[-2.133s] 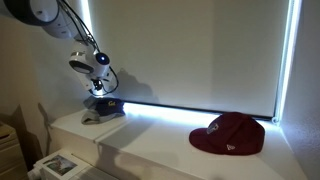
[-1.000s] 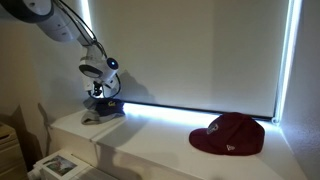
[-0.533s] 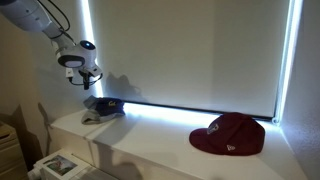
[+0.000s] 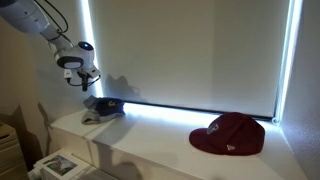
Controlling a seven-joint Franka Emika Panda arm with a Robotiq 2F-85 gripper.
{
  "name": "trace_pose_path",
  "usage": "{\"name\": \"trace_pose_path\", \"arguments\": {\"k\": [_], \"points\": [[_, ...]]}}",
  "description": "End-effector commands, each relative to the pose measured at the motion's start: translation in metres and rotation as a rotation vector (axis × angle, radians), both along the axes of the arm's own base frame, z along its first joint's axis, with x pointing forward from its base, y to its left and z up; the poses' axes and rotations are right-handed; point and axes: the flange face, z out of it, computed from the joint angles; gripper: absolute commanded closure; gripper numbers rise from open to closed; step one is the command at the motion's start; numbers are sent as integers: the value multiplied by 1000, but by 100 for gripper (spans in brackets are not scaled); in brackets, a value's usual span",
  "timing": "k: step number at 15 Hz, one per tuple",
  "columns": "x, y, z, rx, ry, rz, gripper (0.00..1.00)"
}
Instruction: Move the grey cap to the right
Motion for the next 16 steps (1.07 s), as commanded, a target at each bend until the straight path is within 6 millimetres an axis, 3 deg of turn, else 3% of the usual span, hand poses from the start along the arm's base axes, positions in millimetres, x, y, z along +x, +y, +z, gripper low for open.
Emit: {"name": "trace_pose_path", "arguments": {"k": [1,2,5,9,12,13,16], "points": [[39,-4,-60,4,12,27,0],[16,-3,-27,-3,10,18,0],[33,-8,-67,-16,19,14,0],[38,-5,-67,2,10,23,0],[52,-22,-97,46,86,-6,0],[39,-9,-77,12,40,3,0],[46,-24,-100,23,76,-13,0]]}}
